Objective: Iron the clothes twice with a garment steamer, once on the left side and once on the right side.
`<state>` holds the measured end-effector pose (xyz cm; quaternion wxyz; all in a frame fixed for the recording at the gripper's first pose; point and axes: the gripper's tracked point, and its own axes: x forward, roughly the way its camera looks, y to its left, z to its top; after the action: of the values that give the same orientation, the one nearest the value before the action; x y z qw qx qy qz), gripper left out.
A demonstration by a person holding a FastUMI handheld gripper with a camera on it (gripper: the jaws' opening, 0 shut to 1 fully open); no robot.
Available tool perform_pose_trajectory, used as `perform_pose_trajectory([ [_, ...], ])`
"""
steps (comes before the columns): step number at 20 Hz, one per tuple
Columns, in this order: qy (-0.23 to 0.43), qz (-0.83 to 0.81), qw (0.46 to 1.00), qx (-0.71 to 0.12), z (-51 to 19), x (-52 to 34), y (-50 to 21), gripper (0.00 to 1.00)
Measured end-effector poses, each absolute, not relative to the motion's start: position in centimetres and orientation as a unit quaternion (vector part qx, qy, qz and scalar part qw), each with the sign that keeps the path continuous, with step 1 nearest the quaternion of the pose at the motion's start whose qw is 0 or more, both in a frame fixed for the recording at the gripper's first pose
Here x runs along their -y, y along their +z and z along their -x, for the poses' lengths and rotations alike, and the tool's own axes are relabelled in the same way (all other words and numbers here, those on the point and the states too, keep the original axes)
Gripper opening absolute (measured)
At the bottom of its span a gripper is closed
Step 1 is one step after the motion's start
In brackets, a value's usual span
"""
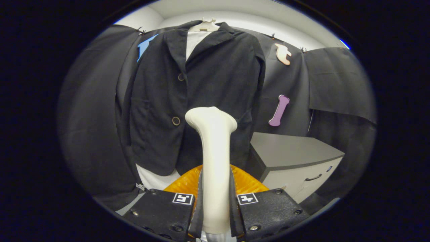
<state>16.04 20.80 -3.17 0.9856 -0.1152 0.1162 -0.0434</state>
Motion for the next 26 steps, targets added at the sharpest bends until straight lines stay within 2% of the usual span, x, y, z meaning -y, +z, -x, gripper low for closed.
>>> perform_pose_trajectory([
  [6, -0.052, 0.116, 0.975, -0.184, -15.2, -18.6, -9.4, 0.34],
  [15, -0.050, 0.111, 0.962, -0.246, -14.4, -16.8, -14.7, 0.34],
  [18, -0.046, 0.103, 0.971, -0.211, -14.7, -17.9, -11.8, 0.34],
  [26, -0.002, 0.090, 0.995, -0.035, -14.7, -23.4, 5.5, 0.34],
])
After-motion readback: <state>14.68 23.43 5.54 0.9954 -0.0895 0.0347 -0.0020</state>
